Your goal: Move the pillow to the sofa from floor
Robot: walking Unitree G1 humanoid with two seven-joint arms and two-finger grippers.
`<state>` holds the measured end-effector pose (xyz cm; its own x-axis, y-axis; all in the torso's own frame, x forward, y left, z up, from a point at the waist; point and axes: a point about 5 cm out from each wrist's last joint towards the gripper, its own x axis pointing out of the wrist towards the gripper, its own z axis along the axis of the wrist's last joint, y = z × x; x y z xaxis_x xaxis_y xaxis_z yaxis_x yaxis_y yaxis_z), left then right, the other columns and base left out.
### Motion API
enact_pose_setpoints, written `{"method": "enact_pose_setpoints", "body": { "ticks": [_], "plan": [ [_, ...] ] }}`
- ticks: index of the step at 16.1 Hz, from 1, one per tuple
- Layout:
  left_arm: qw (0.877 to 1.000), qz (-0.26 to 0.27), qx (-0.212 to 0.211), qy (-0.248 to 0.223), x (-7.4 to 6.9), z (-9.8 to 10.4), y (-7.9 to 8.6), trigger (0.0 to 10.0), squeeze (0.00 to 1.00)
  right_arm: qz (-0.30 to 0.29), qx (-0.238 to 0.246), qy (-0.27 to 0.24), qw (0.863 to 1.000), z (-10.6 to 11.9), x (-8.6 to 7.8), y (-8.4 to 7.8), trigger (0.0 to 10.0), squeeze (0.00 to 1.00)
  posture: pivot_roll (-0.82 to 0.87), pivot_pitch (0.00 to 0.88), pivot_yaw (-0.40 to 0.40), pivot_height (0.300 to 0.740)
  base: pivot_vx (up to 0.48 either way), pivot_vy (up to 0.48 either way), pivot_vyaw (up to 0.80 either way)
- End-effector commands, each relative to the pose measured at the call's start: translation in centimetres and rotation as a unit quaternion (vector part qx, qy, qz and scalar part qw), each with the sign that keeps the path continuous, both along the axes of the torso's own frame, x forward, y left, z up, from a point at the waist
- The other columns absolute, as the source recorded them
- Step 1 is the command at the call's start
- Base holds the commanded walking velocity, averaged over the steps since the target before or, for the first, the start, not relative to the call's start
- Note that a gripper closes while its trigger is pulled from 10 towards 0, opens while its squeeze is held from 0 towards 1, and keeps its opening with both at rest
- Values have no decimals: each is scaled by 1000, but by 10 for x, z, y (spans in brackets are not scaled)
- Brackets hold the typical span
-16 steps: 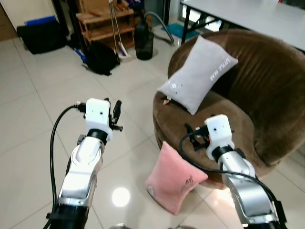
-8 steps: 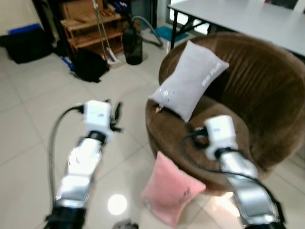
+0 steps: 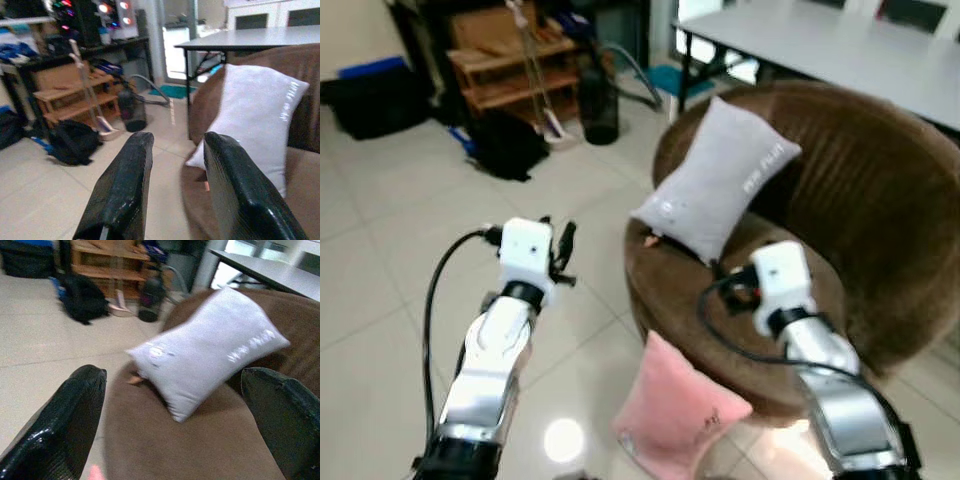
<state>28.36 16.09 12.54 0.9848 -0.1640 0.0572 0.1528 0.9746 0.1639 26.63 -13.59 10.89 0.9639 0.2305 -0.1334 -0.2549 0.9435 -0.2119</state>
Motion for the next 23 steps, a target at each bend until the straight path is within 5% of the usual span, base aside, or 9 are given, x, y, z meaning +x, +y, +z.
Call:
{"method": "enact_pose_setpoints", "body": {
  "ticks": [1,13,23],
  "plan": [
    [1000,-7,5,1,-2,-2,0,10000,0,-3,-1,2,1000,-1,-2,-4,10000,0,-62,26,15,716,0,0,0],
    [1000,-15,-21,-5,-10,-2,1,10000,0,26,-1,-2,1000,0,-3,-3,10000,0,-64,34,4,601,0,0,0],
    [1000,-16,-16,-9,-10,-2,-1,10000,0,25,-9,-8,1000,2,-2,-4,10000,0,-68,40,-9,596,26,0,0]
  ]
}}
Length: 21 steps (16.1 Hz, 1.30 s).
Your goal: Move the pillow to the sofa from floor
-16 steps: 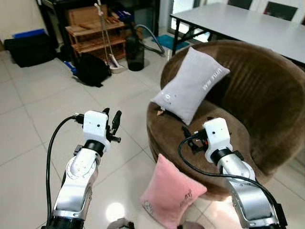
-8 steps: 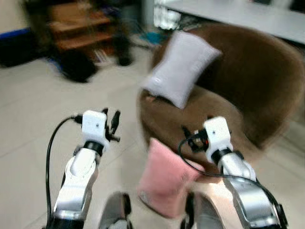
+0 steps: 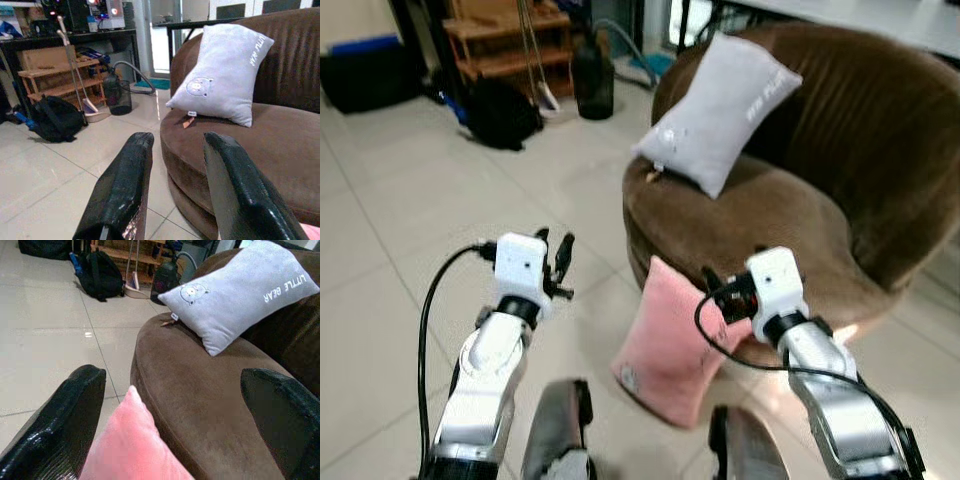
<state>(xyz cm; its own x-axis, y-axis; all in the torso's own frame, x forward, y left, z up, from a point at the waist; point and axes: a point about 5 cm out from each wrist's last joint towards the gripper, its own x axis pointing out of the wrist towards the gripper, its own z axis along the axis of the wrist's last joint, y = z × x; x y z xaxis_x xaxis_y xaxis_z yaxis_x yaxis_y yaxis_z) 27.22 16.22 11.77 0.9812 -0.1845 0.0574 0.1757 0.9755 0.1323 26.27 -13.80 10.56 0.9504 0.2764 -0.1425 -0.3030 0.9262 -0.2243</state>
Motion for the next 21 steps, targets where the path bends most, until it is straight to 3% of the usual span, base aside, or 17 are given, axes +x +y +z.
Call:
{"method": "enact_pose_setpoints", "body": {
  "ticks": [1,6,11,21],
  "plan": [
    [1000,-4,0,-12,1,5,-2,10000,0,0,-2,-12,1000,5,2,-2,10000,0,-68,40,-9,596,266,0,0],
    [1000,-4,0,-11,1,4,-2,10000,0,-1,3,-4,1000,4,2,-2,10000,0,-69,42,-12,596,266,0,-442],
    [1000,-5,0,-11,0,4,-2,10000,0,2,-3,-6,1000,5,3,-2,10000,0,-69,41,-15,596,269,0,0],
    [1000,7,7,-10,0,2,-1,10000,0,9,-3,-5,1000,3,4,0,10000,0,-67,30,-18,596,0,0,0]
  ]
}}
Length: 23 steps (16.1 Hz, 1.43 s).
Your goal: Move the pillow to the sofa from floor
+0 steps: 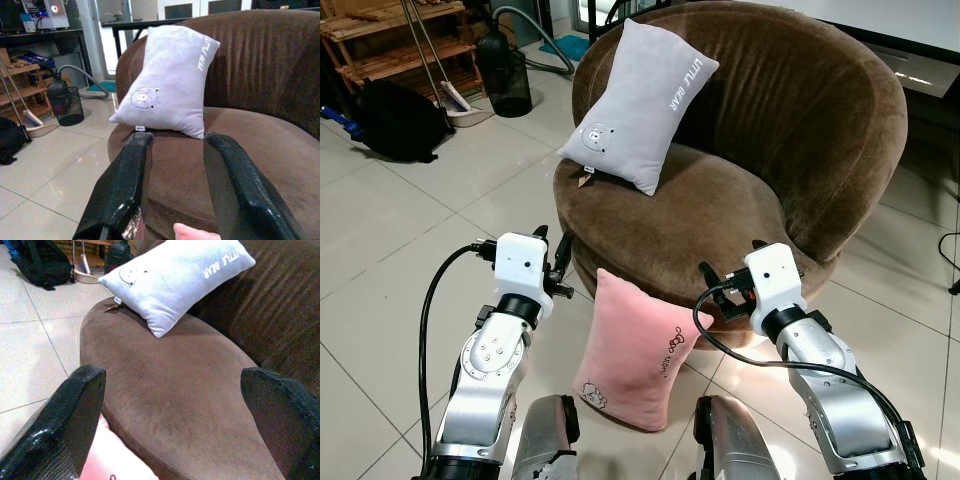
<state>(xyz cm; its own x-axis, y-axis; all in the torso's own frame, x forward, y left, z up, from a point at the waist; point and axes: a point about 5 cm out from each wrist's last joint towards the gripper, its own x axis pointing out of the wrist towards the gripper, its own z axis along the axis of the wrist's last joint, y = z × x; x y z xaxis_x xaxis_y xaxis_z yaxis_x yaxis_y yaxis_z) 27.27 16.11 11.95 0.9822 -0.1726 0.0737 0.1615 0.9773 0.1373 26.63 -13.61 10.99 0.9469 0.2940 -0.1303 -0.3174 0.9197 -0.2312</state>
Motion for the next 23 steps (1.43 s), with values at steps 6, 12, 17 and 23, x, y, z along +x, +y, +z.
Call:
{"method": "enact_pose_setpoints", "body": {
  "ticks": [6,12,17,23],
  "plan": [
    [1000,0,7,-1,-1,0,-1,10000,0,0,0,10,1000,-5,-1,-2,10000,0,-65,26,-20,551,0,0,0],
    [1000,-7,5,-1,-1,1,-2,10000,0,-3,-1,9,1000,-5,0,-2,10000,0,-65,35,-18,518,0,0,0],
    [1000,-8,6,1,-1,1,-1,10000,0,-6,-4,9,1000,-5,1,-2,10000,0,-64,40,-17,518,282,0,0],
    [1000,-9,5,1,0,1,0,10000,0,-12,-5,8,1000,-5,2,-3,10000,0,-64,40,-15,518,354,0,0]
  ]
}}
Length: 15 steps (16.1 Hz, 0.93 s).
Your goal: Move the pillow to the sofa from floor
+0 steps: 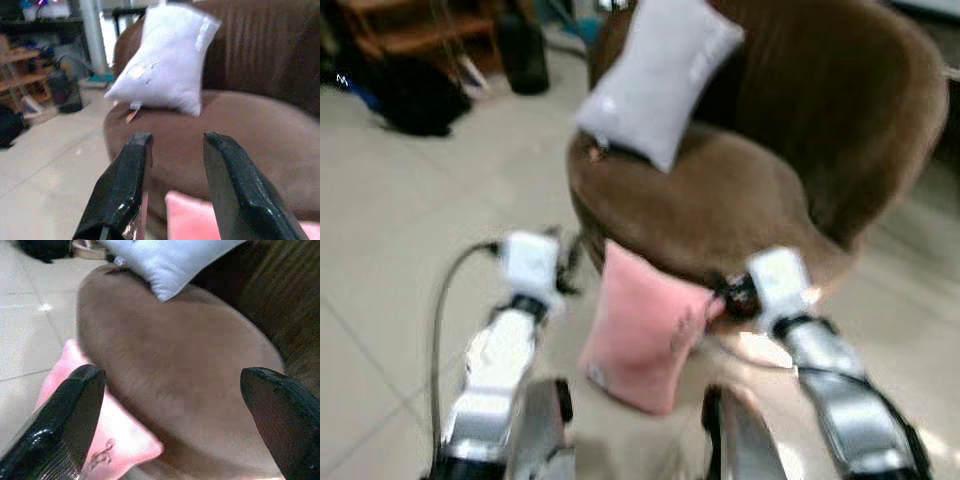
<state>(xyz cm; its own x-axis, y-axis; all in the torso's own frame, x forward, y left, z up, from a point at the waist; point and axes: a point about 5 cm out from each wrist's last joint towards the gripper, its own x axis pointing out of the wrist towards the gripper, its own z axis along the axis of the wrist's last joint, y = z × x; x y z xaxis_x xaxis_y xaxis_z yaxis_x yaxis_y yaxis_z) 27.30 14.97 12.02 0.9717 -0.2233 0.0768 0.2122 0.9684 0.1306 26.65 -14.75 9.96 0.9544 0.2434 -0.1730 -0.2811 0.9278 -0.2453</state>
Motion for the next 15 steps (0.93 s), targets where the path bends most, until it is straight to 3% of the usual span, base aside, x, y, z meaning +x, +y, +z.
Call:
{"method": "enact_pose_setpoints", "body": {
  "ticks": [1,12,15],
  "plan": [
    [1000,17,9,2,-1,0,12,10000,0,12,6,-10,1000,5,2,9,10000,0,-63,41,-16,518,352,0,0],
    [1000,14,10,3,-1,0,10,10000,0,26,-6,-8,1000,4,1,11,10000,0,-63,44,-18,518,346,0,0],
    [1000,14,10,3,-1,0,10,10000,0,14,1,-10,1000,5,1,9,10000,0,-63,44,-18,518,333,0,533]
  ]
}}
